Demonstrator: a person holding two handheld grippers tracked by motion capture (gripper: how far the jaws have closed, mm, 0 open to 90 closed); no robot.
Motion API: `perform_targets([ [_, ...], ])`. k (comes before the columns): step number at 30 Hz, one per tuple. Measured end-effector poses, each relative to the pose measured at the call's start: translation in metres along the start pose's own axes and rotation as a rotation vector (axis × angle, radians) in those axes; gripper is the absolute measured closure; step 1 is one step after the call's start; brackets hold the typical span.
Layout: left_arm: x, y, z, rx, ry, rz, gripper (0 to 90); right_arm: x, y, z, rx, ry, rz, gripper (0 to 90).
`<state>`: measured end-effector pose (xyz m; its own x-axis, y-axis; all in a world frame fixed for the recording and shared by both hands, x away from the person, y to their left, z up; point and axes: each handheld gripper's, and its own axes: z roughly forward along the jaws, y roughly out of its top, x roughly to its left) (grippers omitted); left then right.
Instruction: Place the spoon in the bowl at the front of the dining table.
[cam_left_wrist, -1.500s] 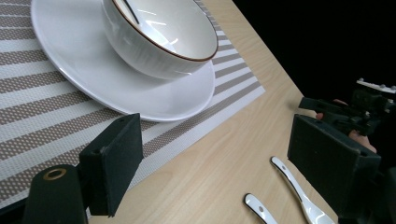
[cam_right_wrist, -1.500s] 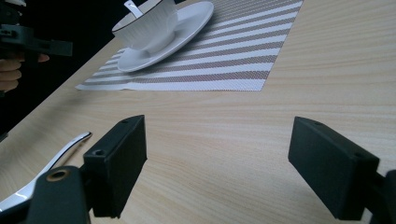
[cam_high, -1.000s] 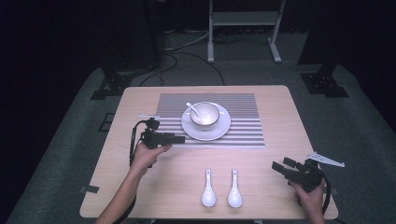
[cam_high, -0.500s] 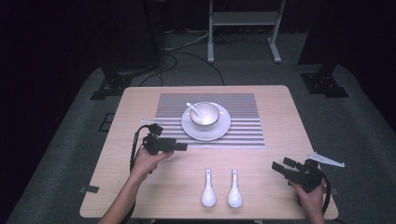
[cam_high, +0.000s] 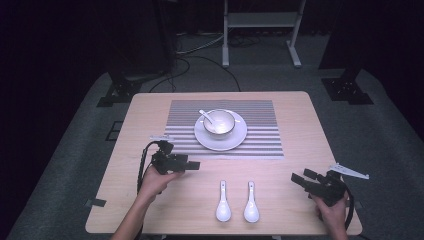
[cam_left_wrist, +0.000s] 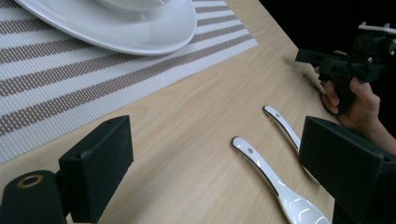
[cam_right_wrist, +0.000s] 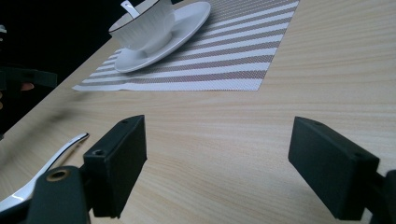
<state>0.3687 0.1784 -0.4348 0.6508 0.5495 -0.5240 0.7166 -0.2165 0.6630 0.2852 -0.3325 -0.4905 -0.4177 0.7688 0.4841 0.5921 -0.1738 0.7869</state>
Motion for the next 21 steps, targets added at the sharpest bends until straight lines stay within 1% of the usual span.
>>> perform_targets([
  [3, -0.003, -0.004, 0.000, 0.003, 0.003, 0.012, 8.9, 0.000, 0.000, 0.000, 0.001, -0.001, -0.002, 18.4],
  [5, -0.004, -0.007, -0.001, -0.003, -0.004, 0.010, 8.9, 0.000, 0.000, 0.000, 0.001, -0.003, -0.001, 18.4],
  [7, -0.005, -0.010, -0.001, -0.004, 0.000, 0.013, 8.9, 0.000, 0.000, 0.000, 0.002, -0.003, -0.001, 18.4],
  [9, -0.005, -0.015, -0.002, -0.005, -0.010, 0.007, 8.9, 0.000, 0.000, 0.000, 0.003, -0.003, -0.001, 18.4],
  [11, -0.007, -0.022, -0.004, -0.023, -0.028, -0.017, 8.9, 0.000, 0.000, 0.000, 0.004, -0.003, 0.001, 18.4],
  [12, -0.009, -0.025, -0.005, -0.030, -0.036, -0.013, 8.9, 0.000, 0.000, 0.000, 0.004, -0.003, 0.001, 18.4],
  [13, -0.009, -0.025, -0.005, -0.030, -0.036, -0.013, 8.9, 0.000, 0.000, 0.000, 0.004, -0.003, 0.001, 18.4],
  [14, -0.012, -0.032, -0.008, -0.044, -0.028, -0.001, 8.9, 0.000, 0.000, 0.000, 0.004, -0.003, 0.001, 18.3],
  [16, -0.013, -0.039, -0.010, -0.061, -0.026, -0.008, 8.9, 0.000, 0.000, 0.000, 0.004, -0.004, 0.001, 18.3],
  [17, -0.013, -0.043, -0.010, -0.066, -0.011, -0.008, 9.0, 0.000, 0.000, 0.000, 0.004, -0.004, 0.003, 18.3],
  [18, -0.013, -0.044, -0.010, -0.059, -0.005, -0.010, 8.9, 0.000, 0.000, 0.000, 0.004, -0.003, 0.006, 18.3],
  [20, -0.014, -0.048, -0.012, -0.090, 0.007, -0.020, 8.9, 0.000, 0.000, 0.000, 0.003, -0.001, 0.008, 18.4],
  [21, -0.014, -0.050, -0.014, -0.095, 0.008, -0.019, 8.9, 0.000, -0.001, -0.001, 0.002, 0.000, 0.010, 18.3],
])
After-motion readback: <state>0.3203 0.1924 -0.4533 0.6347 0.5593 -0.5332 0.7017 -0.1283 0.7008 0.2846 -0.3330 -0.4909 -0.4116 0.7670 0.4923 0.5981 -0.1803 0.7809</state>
